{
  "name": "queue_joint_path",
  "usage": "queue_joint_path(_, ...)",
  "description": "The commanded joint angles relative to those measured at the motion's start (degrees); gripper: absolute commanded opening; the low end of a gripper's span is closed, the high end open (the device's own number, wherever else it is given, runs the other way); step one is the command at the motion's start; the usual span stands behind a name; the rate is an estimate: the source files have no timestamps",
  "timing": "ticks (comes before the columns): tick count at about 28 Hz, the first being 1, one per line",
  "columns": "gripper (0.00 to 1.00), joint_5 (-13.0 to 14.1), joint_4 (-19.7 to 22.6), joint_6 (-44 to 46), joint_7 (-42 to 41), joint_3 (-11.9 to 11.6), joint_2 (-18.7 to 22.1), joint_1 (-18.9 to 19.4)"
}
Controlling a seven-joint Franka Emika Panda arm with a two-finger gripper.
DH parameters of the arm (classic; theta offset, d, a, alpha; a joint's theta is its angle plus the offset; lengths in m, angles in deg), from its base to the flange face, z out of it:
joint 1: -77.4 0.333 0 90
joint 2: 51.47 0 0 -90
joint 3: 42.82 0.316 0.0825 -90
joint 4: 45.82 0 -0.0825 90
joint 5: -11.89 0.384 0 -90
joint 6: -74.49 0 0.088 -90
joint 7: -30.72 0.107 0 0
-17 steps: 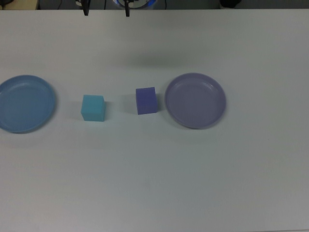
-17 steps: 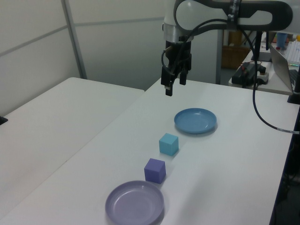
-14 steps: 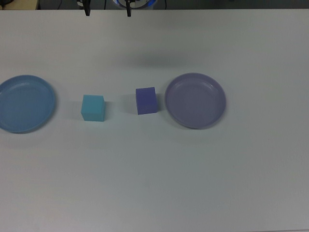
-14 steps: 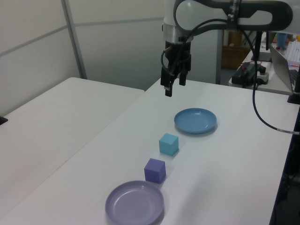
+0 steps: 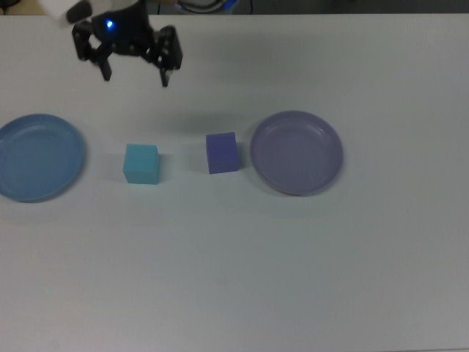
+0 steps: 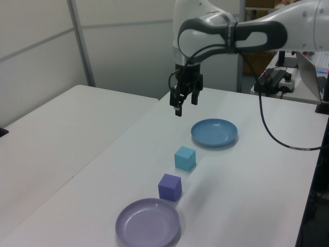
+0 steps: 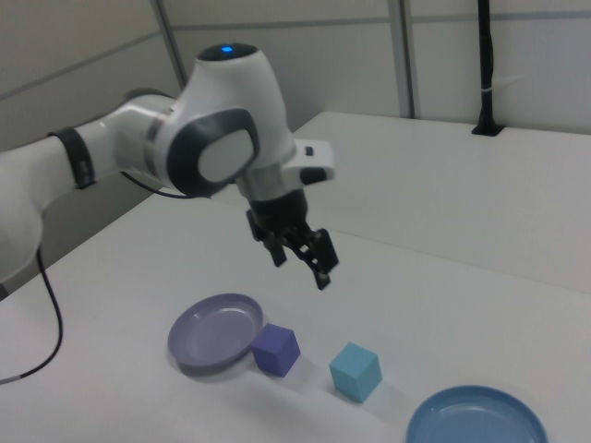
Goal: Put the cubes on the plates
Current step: 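Move the open gripper down toward the cyan cube, then close the gripper on the cyan cube and lift it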
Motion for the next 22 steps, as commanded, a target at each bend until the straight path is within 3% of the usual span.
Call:
queue_joint_path(1, 1.00, -1.38, -0.25, -5.26, -0.81, -0.32, -5.63, -0.37)
queue_joint_path(7, 1.00, -4.72, 4.31, -14.04, -0.28, -0.32, -10.11, -0.20)
queue_joint_path(14, 1.00, -7.18, 6.34, -17.57, -0.19, -0.41, -13.81, -0.11)
queue_joint_path(22, 1.00, -9.38, 11.00, -23.11, -0.10, -0.41, -14.43, -0.02)
